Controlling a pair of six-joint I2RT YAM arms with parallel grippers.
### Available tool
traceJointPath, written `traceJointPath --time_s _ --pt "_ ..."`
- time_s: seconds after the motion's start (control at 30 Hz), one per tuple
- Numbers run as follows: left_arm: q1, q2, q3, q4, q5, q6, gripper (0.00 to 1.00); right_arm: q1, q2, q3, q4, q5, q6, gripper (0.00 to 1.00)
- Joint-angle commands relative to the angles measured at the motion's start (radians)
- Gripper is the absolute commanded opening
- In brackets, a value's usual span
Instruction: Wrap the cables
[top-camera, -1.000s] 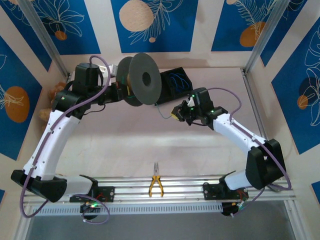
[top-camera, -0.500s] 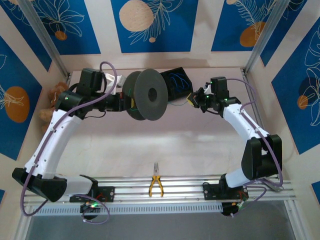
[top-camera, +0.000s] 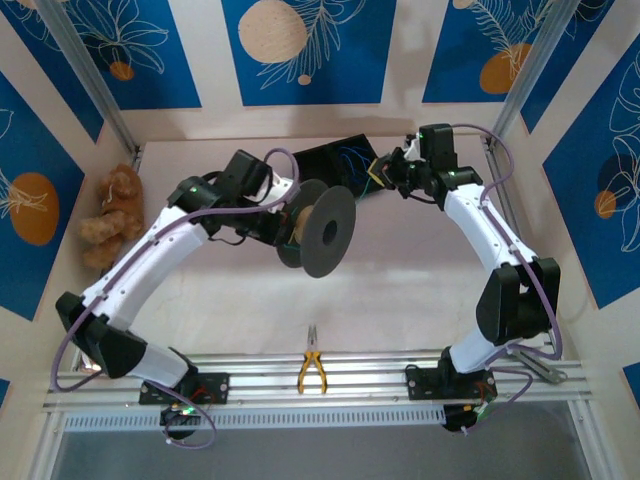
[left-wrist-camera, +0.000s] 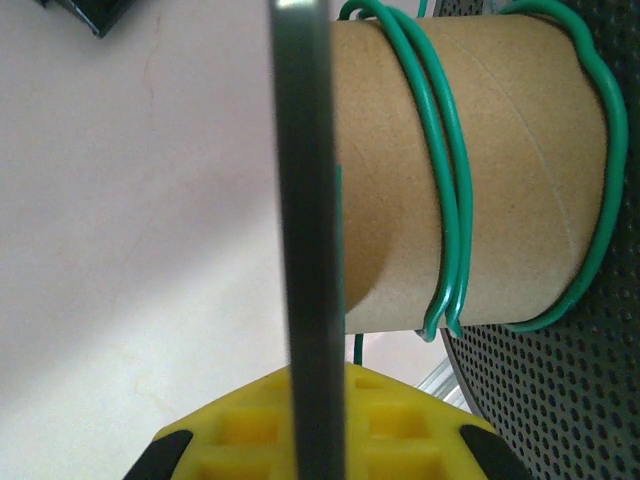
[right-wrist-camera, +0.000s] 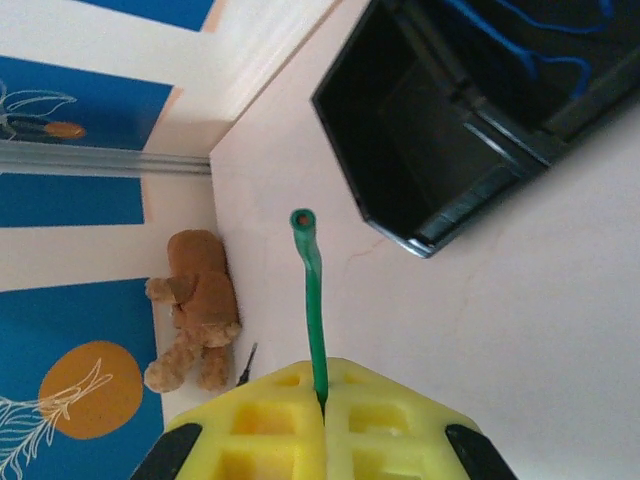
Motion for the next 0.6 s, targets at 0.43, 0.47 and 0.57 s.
traceJointPath --time_s 0.43,0.47,0.57 --pt "-0.042 0.13 0.16 -0.117 -0.05 0.015 0.0 0.359 -0.207 -0.143 0.411 0.075 -0.616 0.0" --pt "-0.042 0.134 0.166 -0.123 -0.055 0.017 0.0 0.373 -0.214 -0.151 0.421 0.068 -0.661 0.0" --pt "-0.042 0.143 0.182 -0.136 -0.068 0.014 0.0 0.409 -0.223 -0.145 0.396 0.016 -0.801 0.0"
